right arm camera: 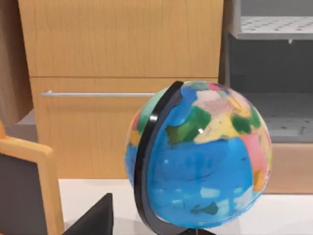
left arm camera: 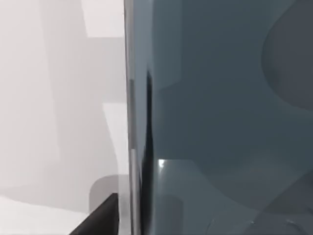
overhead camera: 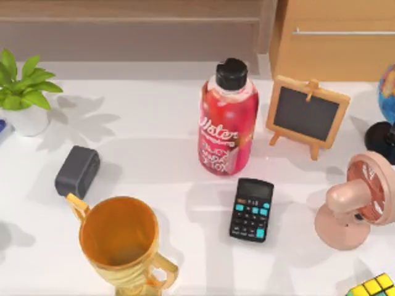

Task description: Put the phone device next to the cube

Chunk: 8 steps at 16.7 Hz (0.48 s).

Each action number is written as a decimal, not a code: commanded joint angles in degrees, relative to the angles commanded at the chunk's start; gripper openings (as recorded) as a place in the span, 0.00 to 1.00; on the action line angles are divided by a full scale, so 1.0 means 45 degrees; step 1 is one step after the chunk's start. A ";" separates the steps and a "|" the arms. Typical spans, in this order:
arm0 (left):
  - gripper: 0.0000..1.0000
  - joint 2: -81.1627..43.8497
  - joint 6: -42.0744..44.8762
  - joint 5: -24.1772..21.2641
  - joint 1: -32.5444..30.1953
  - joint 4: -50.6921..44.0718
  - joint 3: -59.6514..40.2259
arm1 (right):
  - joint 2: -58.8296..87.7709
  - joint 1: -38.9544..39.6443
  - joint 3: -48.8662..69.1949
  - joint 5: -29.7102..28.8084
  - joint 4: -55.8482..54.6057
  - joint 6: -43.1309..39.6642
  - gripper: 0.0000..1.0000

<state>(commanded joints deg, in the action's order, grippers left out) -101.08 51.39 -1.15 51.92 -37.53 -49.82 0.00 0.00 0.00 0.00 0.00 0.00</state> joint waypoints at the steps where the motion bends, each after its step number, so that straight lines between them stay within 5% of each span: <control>1: 0.70 0.0000 0.0000 0.0000 0.0000 0.0000 0.0000 | 0.0000 0.0000 0.0000 0.0000 0.0000 0.0000 1.00; 8: 0.17 0.0000 0.0000 0.0000 0.0000 0.0000 0.0000 | 0.0000 0.0000 0.0000 0.0000 0.0000 0.0000 1.00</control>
<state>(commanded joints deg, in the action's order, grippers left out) -101.08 51.39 -1.15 51.92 -37.53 -49.82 0.00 0.00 0.00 0.00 0.00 0.00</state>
